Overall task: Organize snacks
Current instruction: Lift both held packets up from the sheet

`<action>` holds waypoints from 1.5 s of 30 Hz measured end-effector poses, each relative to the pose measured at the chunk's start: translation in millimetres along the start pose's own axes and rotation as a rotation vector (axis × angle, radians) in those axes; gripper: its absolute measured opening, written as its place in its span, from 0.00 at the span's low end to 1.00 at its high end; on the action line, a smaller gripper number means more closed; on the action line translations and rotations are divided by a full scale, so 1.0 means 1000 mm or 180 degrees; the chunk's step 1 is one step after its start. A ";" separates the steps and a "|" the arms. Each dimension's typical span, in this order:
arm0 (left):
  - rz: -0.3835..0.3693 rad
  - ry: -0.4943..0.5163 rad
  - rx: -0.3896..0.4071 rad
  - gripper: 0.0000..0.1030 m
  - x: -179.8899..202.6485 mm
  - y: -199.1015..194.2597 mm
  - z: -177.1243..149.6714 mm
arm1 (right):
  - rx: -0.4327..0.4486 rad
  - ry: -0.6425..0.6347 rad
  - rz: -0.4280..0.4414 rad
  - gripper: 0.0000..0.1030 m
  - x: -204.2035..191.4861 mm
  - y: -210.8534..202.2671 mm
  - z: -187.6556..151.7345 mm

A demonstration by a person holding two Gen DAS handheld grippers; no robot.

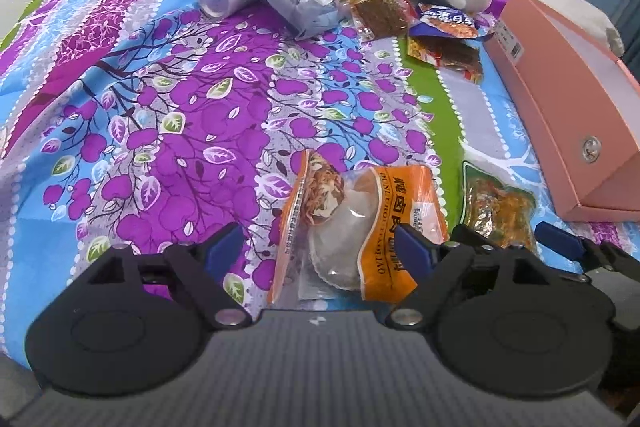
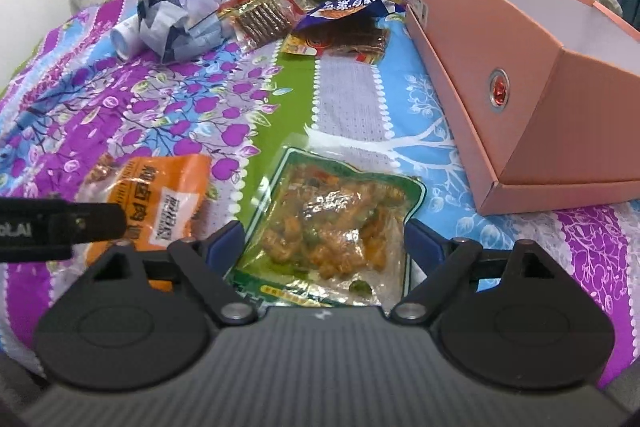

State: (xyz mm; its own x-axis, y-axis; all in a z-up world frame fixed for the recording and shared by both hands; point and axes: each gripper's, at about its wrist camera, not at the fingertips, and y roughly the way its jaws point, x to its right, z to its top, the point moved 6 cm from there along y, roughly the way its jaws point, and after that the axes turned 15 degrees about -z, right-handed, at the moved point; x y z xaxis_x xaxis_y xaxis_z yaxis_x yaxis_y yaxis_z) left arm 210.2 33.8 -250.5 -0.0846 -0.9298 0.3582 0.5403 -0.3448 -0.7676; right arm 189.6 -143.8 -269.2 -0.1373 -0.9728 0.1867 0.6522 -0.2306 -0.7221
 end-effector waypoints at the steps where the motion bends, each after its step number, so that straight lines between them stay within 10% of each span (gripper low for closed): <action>1: 0.0030 -0.0006 -0.0015 0.83 0.000 0.001 0.000 | -0.0001 -0.0032 0.0000 0.87 -0.001 0.001 -0.001; 11: 0.0107 0.0002 -0.0042 0.83 0.003 0.002 -0.002 | -0.0145 0.0006 0.0199 0.96 0.004 0.013 -0.001; 21: 0.0060 -0.0031 -0.0055 0.83 -0.001 0.005 -0.003 | -0.0037 -0.0154 0.0332 0.60 0.001 0.001 0.003; 37: -0.0092 0.0070 -0.0035 0.82 0.004 0.018 -0.002 | 0.0004 -0.0333 0.0297 0.54 0.022 -0.006 -0.003; 45: -0.0262 0.0152 0.0002 0.59 0.015 0.020 -0.002 | 0.0029 -0.0343 0.0303 0.54 0.023 -0.009 -0.002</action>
State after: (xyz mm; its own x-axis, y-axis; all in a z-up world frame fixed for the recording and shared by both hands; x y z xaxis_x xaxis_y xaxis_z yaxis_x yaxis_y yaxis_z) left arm 218.1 12.8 -261.8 -0.1686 -0.9035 0.3941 0.5306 -0.4202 -0.7362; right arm 178.9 -164.1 -259.9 0.0060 -0.9820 0.1885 0.6654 -0.1368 -0.7339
